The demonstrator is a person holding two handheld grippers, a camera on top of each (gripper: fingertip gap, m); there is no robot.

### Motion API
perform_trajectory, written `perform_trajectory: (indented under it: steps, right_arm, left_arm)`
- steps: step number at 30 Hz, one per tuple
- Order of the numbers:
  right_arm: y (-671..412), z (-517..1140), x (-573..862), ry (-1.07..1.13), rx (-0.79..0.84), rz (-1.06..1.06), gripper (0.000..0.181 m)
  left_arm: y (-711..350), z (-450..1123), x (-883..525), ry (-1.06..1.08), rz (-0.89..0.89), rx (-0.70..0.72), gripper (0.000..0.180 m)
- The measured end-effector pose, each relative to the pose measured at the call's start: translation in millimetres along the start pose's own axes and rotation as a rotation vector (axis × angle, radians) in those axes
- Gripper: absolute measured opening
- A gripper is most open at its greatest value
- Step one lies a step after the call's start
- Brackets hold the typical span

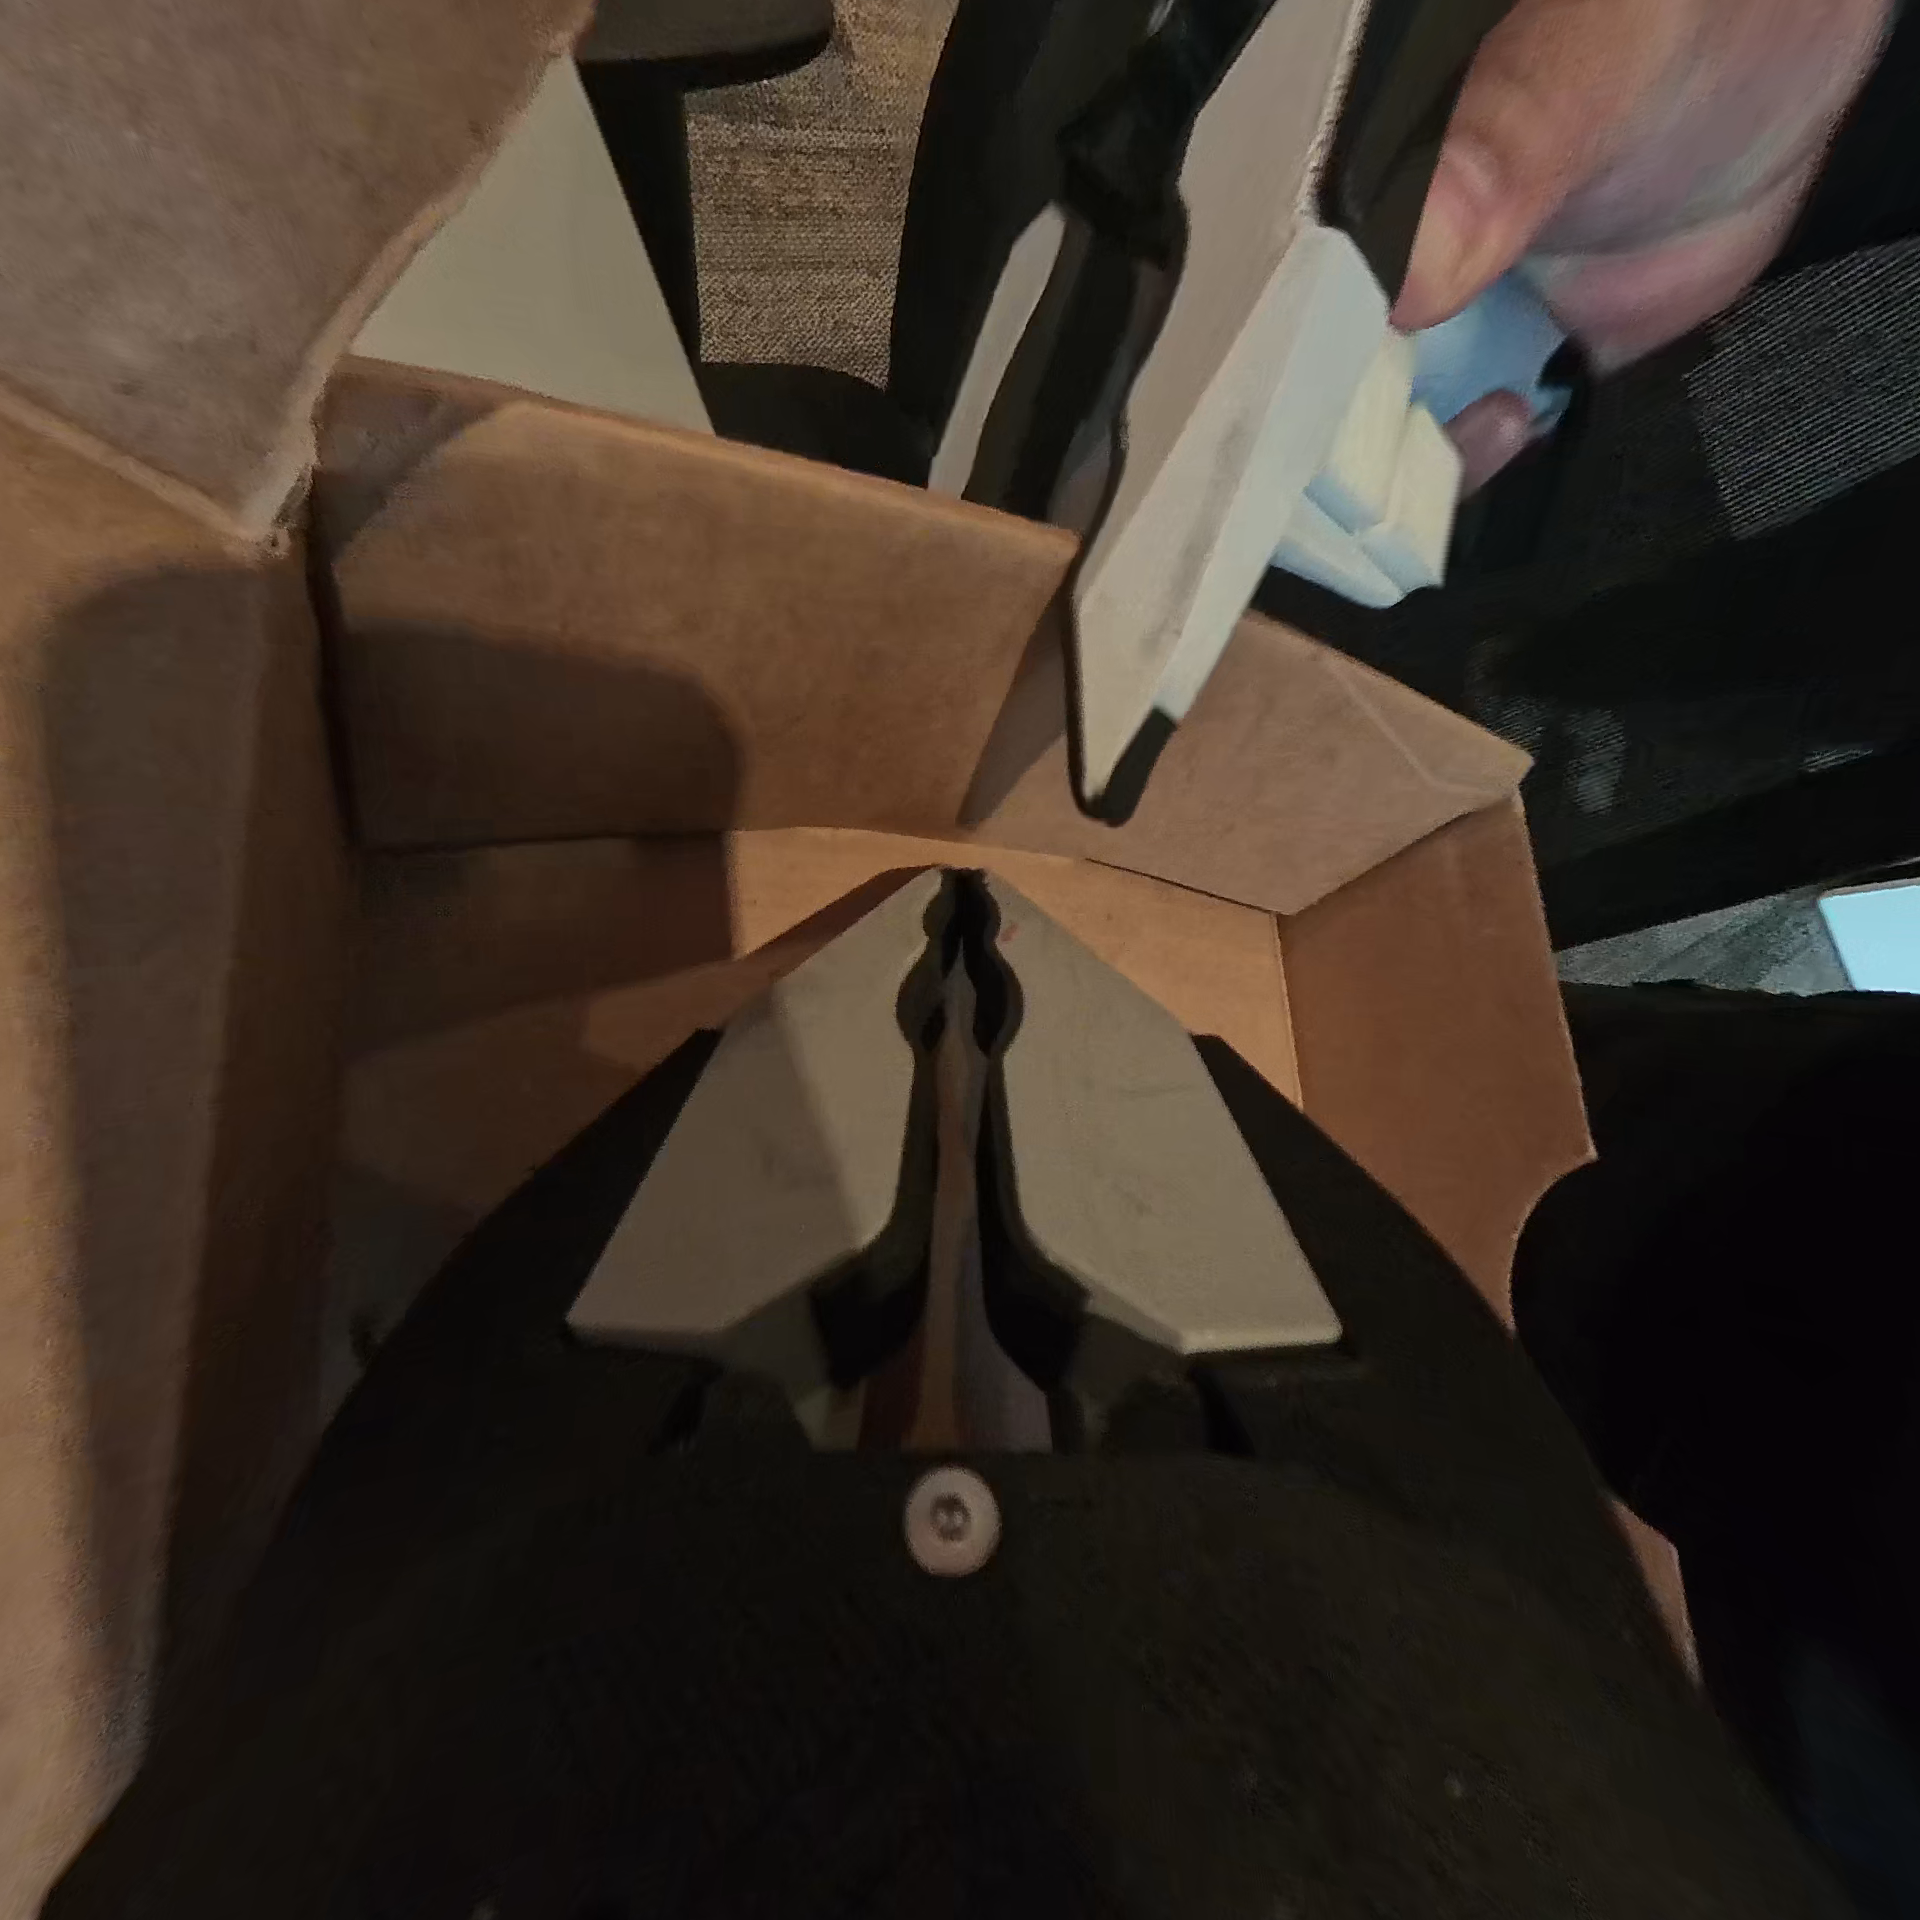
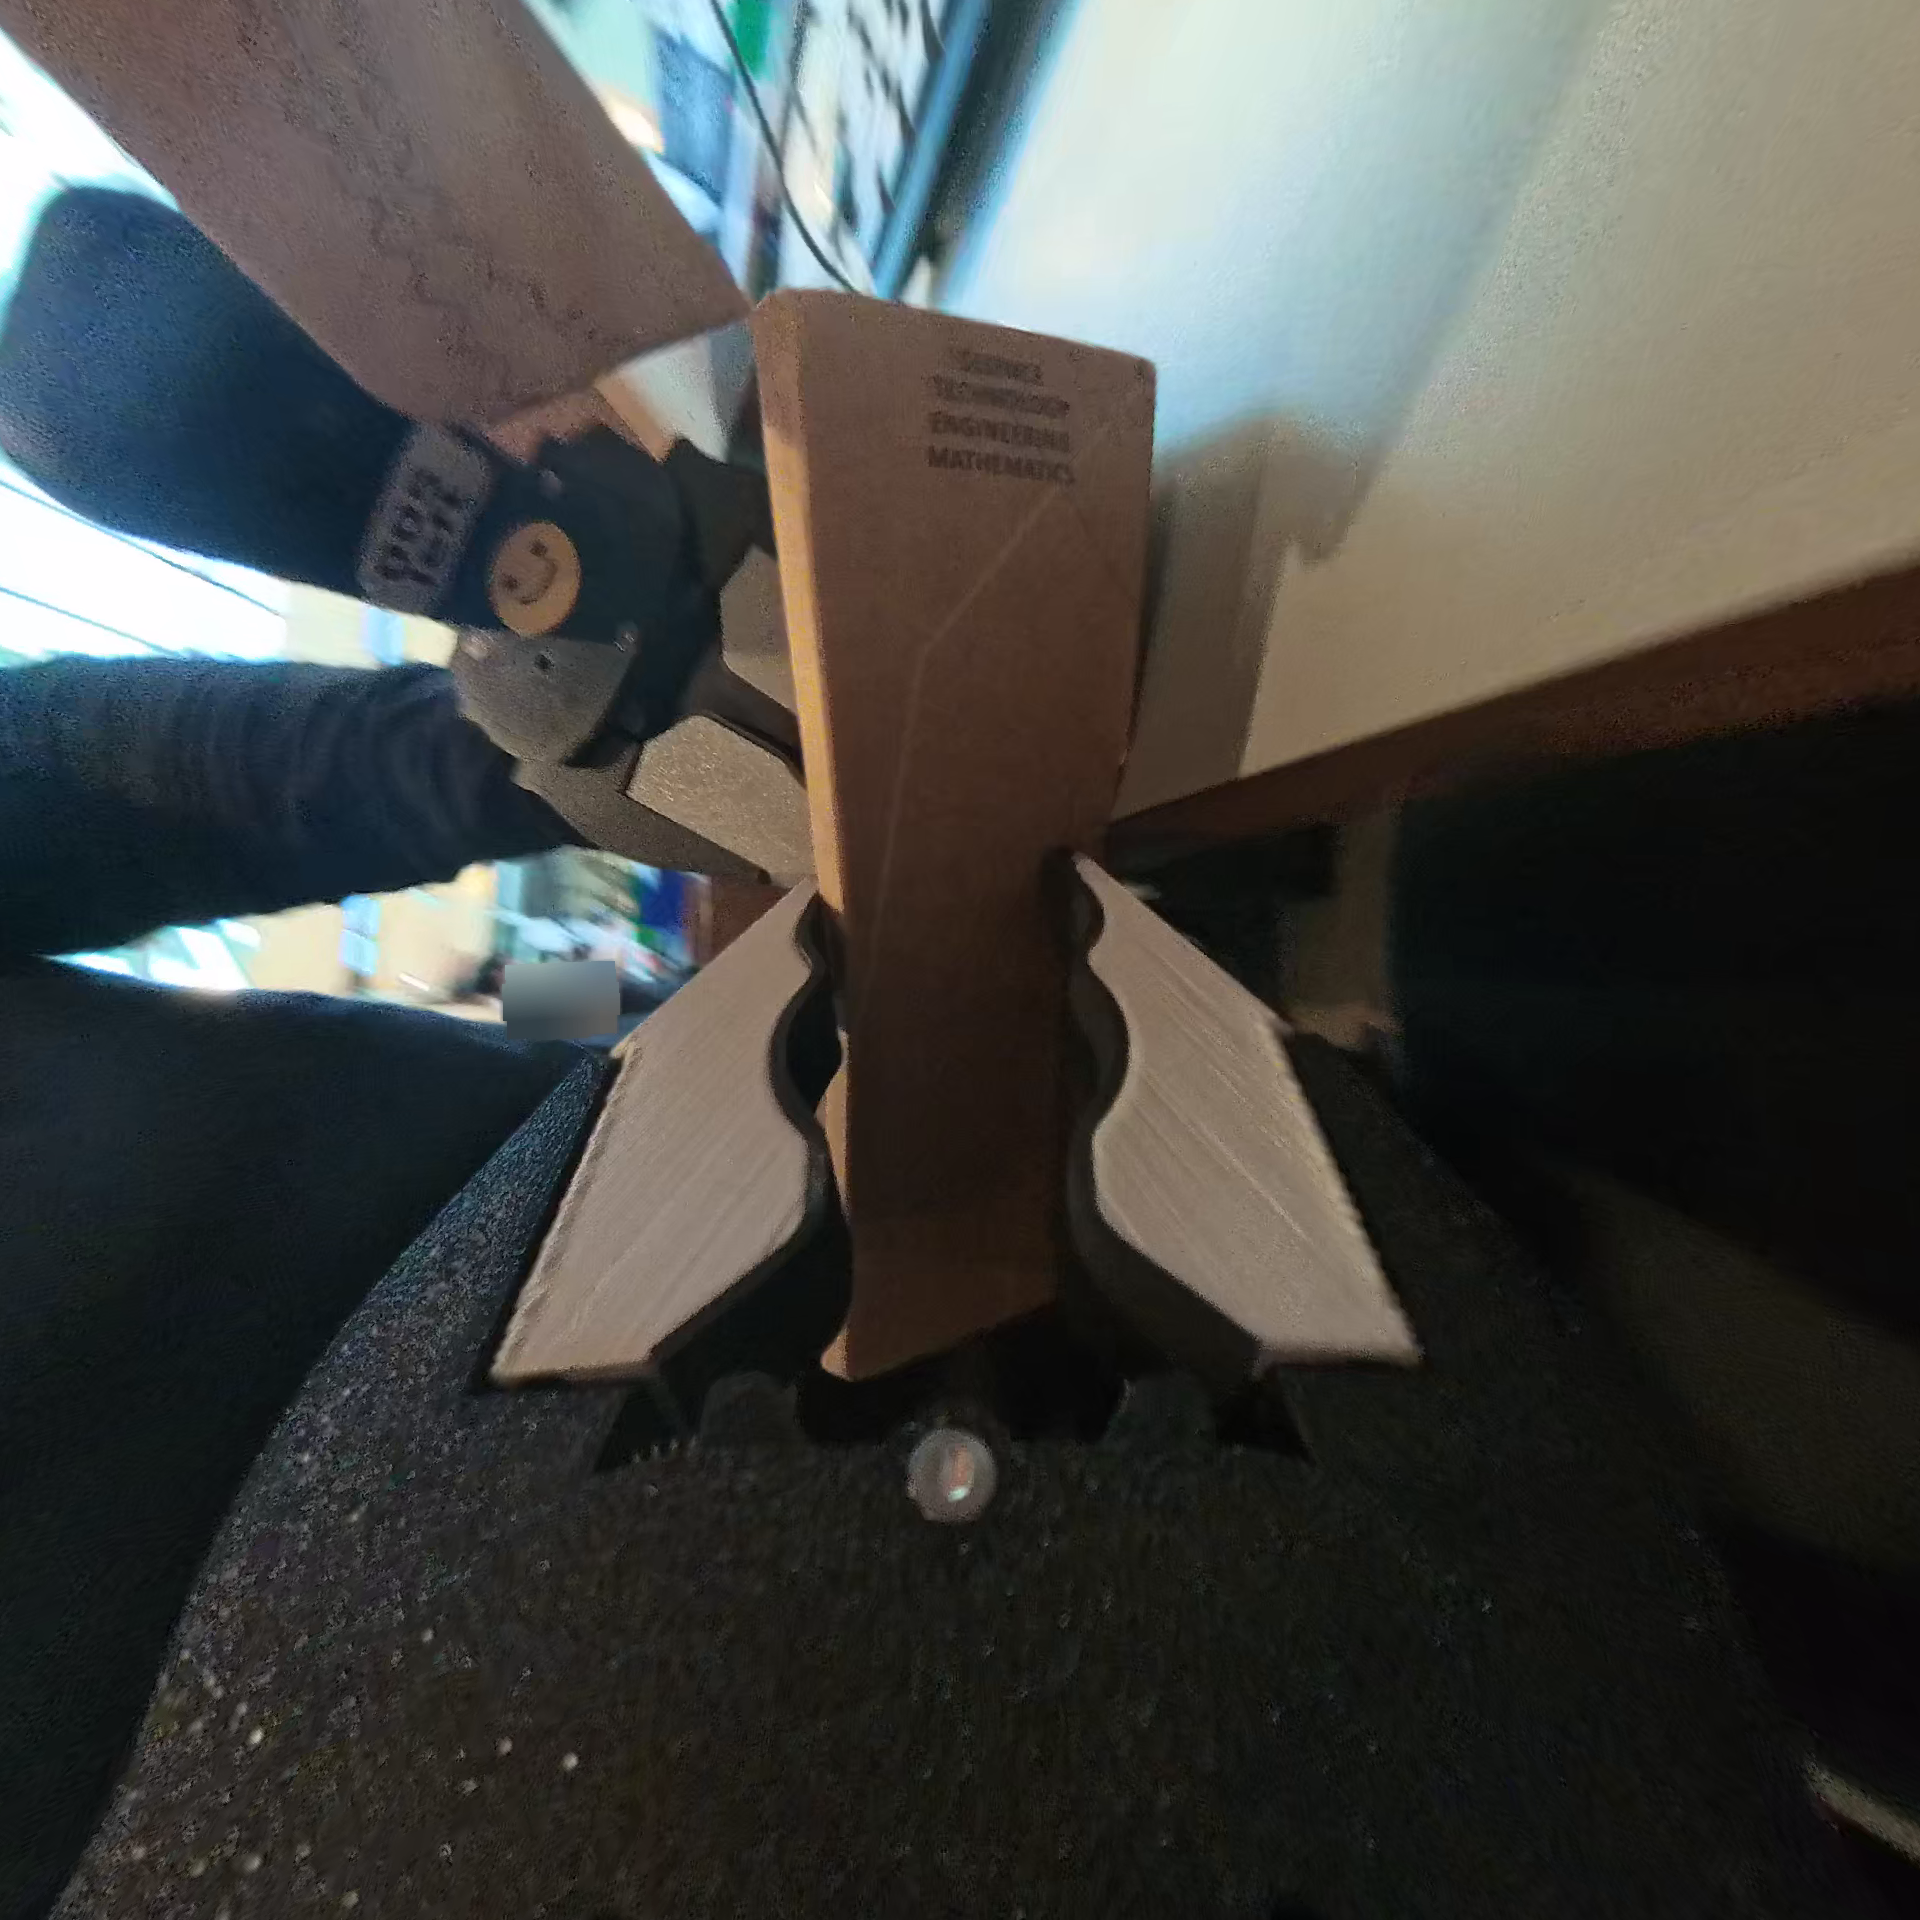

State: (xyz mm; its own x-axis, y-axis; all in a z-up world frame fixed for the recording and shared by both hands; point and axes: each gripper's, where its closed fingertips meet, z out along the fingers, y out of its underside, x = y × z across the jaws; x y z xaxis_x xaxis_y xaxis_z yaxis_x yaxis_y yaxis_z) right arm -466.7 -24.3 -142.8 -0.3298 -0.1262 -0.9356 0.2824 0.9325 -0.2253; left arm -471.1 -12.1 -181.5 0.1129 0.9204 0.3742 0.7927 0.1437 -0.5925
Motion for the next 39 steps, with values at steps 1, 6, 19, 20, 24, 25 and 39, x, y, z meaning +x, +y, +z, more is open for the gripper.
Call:
perform_trajectory:
  steps: [1, 6, 19, 20, 24, 25, 39]
  right_arm:
    - [0, 1, 0, 0.071, -0.050, -0.052, 0.040]
    - [3, -2, 2, 0.393, -0.270, -0.181, 0.034]
    - [32, 8, -3, 0.723, -0.303, -0.177, 0.040]
    - [34, 11, 2, 0.773, -0.325, -0.209, 0.038]
    - [16, 24, -2, 0.800, -0.272, -0.256, 0.031]
    - [13, 27, -6, 0.780, -0.267, -0.255, 0.018]
    - [18, 35, -14, 0.227, -0.074, 0.220, 0.024]
  left_arm:
    - [0, 1, 0, -0.002, -0.004, -0.004, 0.000]
    - [1, 1, 1, -0.039, 0.044, -0.044, 0.000]
    - [10, -15, -9, -0.085, 0.070, -0.112, 0.000]
    - [11, -16, -11, -0.069, 0.046, -0.106, 0.000]
    - [18, -23, -7, 0.042, -0.093, -0.134, 0.000]
    - [20, -24, -4, 0.065, -0.118, -0.144, 0.000]
    - [24, -28, -5, 0.026, -0.026, -0.007, 0.000]
